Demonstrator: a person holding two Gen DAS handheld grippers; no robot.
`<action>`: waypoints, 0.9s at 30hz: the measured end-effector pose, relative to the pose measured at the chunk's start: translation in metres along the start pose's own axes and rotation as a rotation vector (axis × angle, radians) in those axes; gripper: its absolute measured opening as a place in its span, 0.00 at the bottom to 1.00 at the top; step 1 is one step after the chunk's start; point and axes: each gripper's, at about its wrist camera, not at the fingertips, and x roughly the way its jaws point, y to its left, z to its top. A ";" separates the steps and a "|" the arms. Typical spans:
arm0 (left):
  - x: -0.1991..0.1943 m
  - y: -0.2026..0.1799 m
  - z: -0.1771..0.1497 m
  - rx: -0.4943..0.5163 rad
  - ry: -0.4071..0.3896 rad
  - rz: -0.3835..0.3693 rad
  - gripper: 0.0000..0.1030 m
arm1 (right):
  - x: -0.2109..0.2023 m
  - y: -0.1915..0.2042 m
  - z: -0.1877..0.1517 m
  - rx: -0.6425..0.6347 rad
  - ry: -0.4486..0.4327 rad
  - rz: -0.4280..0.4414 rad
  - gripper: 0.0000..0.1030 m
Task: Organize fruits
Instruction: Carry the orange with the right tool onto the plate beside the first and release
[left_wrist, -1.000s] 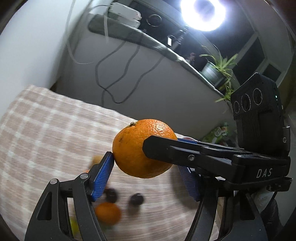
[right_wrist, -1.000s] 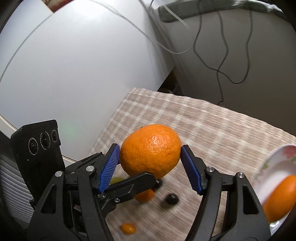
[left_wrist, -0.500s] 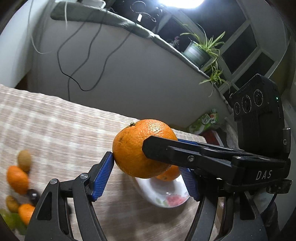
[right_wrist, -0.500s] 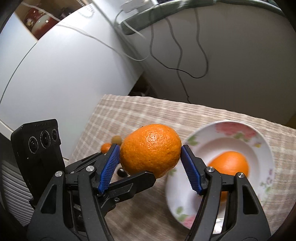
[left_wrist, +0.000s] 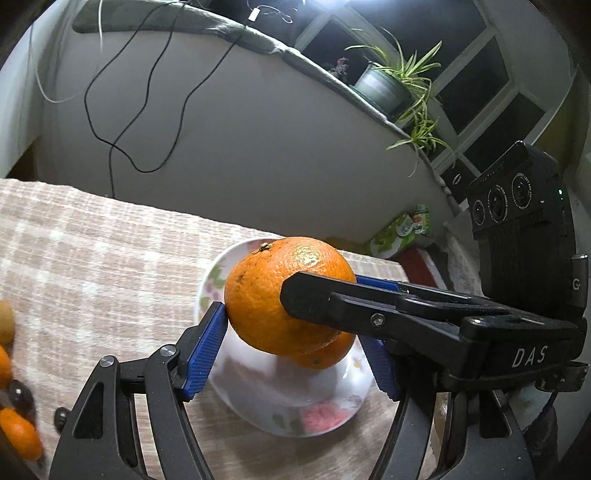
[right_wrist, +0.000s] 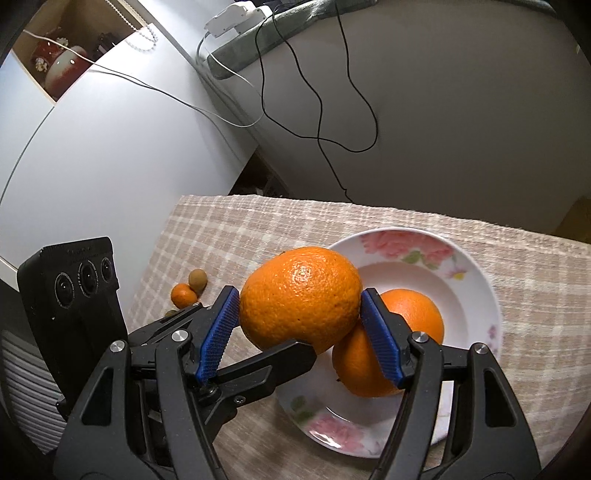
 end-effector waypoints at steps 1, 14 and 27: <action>0.001 0.001 -0.001 -0.008 -0.001 -0.015 0.69 | -0.001 0.002 0.000 -0.013 0.004 -0.018 0.69; 0.003 0.017 -0.008 -0.051 0.039 0.001 0.66 | 0.021 0.021 0.005 -0.088 0.099 -0.117 0.69; -0.026 -0.005 -0.004 0.079 -0.004 0.042 0.66 | -0.007 0.020 0.015 -0.044 0.010 -0.124 0.69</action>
